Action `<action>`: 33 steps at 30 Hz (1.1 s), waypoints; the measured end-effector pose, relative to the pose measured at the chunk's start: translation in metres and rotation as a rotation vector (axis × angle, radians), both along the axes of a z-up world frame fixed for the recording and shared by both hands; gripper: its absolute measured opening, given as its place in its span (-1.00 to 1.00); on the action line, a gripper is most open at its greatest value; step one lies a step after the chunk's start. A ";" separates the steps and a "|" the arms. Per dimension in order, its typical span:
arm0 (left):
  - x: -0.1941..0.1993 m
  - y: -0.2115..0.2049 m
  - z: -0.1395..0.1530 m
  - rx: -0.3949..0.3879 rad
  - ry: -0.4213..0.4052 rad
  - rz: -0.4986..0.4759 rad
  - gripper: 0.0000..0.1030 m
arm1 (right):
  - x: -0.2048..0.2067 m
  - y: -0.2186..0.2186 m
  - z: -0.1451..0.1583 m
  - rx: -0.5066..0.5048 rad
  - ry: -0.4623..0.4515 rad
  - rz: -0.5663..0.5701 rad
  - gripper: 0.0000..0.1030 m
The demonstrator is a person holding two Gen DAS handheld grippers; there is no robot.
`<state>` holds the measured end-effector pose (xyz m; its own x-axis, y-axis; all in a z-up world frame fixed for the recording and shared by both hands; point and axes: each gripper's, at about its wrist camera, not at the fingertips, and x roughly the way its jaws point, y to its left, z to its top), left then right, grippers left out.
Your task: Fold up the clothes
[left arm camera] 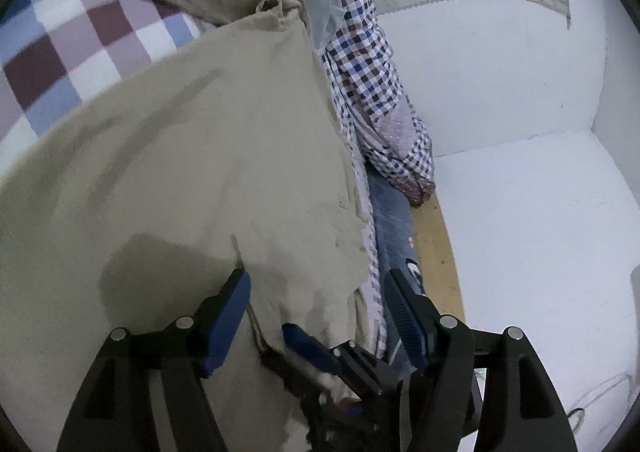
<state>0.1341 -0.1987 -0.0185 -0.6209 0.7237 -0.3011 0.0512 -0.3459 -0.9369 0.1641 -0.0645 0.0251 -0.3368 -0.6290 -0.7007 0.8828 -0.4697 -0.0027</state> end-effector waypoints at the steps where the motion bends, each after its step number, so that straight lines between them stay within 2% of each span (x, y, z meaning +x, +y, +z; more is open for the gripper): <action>1: 0.001 0.001 -0.001 0.006 -0.001 -0.003 0.41 | 0.001 0.002 0.001 -0.010 -0.008 -0.002 -0.61; 2: 0.001 0.002 -0.001 0.012 -0.003 -0.006 0.41 | 0.002 0.004 0.003 -0.021 -0.016 -0.003 -0.76; 7: 0.005 0.007 -0.004 0.042 -0.009 -0.022 0.42 | -0.009 0.014 0.014 -0.120 -0.089 -0.043 -0.94; 10: 0.005 0.015 -0.005 0.071 -0.021 -0.041 0.42 | -0.017 0.025 0.023 -0.208 -0.160 -0.065 -0.95; 15: 0.004 0.029 -0.008 0.113 -0.039 -0.072 0.42 | -0.027 0.037 0.032 -0.300 -0.226 -0.091 -0.95; 17: -0.002 0.037 -0.006 0.084 -0.035 -0.078 0.42 | -0.028 0.039 0.034 -0.314 -0.237 -0.095 -0.95; 22: -0.017 0.041 -0.005 0.085 -0.015 -0.048 0.40 | -0.025 0.041 0.035 -0.320 -0.243 -0.085 -0.95; 24: -0.023 0.045 -0.005 0.073 -0.013 -0.043 0.23 | -0.024 0.044 0.035 -0.327 -0.249 -0.080 -0.95; 25: -0.026 0.047 -0.005 0.064 -0.018 -0.045 -0.03 | -0.023 0.046 0.035 -0.328 -0.250 -0.080 -0.95; 26: -0.029 0.049 -0.006 0.047 -0.029 -0.045 -0.39 | -0.023 0.049 0.035 -0.329 -0.252 -0.080 -0.94; 27: -0.032 0.050 -0.006 0.027 -0.037 -0.043 -0.56 | -0.022 0.050 0.034 -0.329 -0.252 -0.081 -0.94; 28: -0.034 0.050 -0.006 0.009 -0.042 -0.040 -0.81 | -0.022 0.052 0.034 -0.330 -0.252 -0.084 -0.94; 29: -0.034 0.051 -0.005 -0.004 -0.039 -0.033 -0.89 | -0.022 0.054 0.034 -0.330 -0.251 -0.088 -0.94; 33: -0.034 0.052 0.007 -0.062 -0.014 -0.008 -0.95 | -0.023 0.063 0.034 -0.319 -0.247 -0.108 -0.88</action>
